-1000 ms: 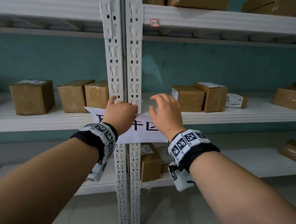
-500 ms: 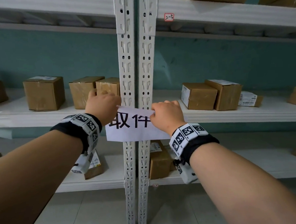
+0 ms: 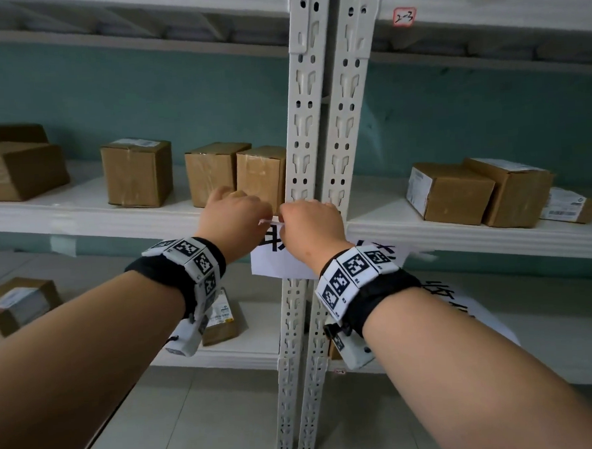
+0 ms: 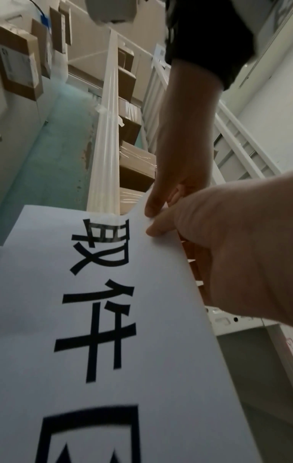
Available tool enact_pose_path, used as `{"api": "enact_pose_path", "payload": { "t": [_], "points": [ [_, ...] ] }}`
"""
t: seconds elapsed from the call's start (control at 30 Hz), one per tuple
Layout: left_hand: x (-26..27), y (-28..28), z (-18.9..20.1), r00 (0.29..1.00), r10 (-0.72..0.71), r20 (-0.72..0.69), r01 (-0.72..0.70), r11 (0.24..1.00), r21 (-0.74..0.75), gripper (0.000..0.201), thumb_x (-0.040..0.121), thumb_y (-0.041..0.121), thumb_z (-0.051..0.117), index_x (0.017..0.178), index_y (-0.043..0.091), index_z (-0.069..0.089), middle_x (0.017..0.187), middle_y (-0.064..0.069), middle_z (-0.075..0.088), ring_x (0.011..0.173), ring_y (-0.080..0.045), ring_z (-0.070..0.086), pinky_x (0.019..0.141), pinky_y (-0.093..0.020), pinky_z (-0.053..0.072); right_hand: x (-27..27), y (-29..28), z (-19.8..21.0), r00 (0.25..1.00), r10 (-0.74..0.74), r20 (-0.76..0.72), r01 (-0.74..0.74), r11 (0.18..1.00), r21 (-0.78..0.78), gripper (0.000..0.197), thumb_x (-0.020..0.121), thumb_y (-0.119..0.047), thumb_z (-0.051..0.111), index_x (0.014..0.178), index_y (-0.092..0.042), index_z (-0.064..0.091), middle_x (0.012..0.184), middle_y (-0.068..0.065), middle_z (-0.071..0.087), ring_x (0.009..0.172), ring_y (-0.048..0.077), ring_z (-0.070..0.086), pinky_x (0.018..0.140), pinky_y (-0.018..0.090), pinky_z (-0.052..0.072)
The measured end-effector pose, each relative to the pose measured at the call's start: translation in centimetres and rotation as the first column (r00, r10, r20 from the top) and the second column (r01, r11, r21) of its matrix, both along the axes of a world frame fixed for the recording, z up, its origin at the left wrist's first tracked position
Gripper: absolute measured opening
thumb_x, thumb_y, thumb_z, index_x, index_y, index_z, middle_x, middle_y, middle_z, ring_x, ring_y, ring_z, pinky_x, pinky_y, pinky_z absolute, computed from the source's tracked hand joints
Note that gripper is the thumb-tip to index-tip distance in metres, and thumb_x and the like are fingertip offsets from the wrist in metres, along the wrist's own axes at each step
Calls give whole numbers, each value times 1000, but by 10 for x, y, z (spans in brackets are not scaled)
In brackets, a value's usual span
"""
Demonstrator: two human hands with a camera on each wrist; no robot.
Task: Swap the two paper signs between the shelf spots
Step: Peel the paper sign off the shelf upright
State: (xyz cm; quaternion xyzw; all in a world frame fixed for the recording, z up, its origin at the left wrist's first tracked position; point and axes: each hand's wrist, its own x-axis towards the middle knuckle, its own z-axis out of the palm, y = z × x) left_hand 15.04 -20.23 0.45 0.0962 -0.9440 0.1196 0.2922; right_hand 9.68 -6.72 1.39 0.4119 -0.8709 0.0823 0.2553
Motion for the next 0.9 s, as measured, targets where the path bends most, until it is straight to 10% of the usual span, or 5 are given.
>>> {"api": "enact_pose_path", "payload": {
  "t": [0.3, 0.5, 0.9],
  "points": [
    [8, -37, -22, 996, 88, -14, -86, 993, 80, 39, 89, 27, 53, 127, 31, 56, 129, 5, 58, 121, -22, 50, 107, -42, 27, -4, -12, -12, 990, 80, 119, -92, 992, 92, 24, 88, -31, 44, 98, -18, 61, 89, 2, 58, 85, 26, 58, 67, 30, 40],
    [1, -51, -34, 992, 123, -11, -121, 985, 123, 43, 88, 23, 52, 130, 32, 55, 132, 4, 55, 125, -23, 45, 103, -42, 29, -4, -22, -13, 974, 56, 218, -81, 991, 109, 52, 85, -72, 30, 83, -25, 52, 82, -4, 60, 75, 19, 55, 65, 31, 44],
    [-7, -69, -39, 994, 76, -80, -64, 987, 146, 32, 87, 16, 56, 113, 31, 66, 119, 5, 63, 115, -23, 53, 100, -41, 32, -32, -43, -21, 970, 117, 212, -127, 991, 37, 30, 98, -19, 33, 116, -16, 56, 113, 7, 59, 101, 27, 56, 86, 43, 49]
  ]
}}
